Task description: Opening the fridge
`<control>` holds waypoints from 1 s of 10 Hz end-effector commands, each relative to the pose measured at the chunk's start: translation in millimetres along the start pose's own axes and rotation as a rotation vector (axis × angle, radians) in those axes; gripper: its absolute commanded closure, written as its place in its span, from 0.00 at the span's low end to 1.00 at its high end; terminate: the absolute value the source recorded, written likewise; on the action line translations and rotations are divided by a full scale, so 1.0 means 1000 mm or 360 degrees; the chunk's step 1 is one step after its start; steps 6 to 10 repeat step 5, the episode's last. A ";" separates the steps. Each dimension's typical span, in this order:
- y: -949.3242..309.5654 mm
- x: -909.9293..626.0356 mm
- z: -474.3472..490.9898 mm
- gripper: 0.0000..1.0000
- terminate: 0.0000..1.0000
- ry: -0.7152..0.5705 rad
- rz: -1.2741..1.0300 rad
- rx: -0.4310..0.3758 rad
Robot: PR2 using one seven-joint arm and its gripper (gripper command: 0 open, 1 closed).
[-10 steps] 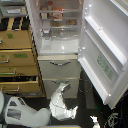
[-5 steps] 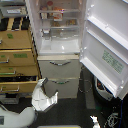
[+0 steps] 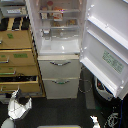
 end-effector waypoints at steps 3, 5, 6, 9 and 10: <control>0.167 -0.072 -0.108 0.00 0.00 -0.0035 0.0403 0.0055; 0.147 -0.078 -0.115 0.00 1.00 -0.0053 0.0239 0.0148; 0.147 -0.078 -0.115 0.00 1.00 -0.0053 0.0239 0.0148; 0.147 -0.078 -0.115 0.00 1.00 -0.0053 0.0239 0.0148; 0.147 -0.078 -0.115 0.00 1.00 -0.0053 0.0239 0.0148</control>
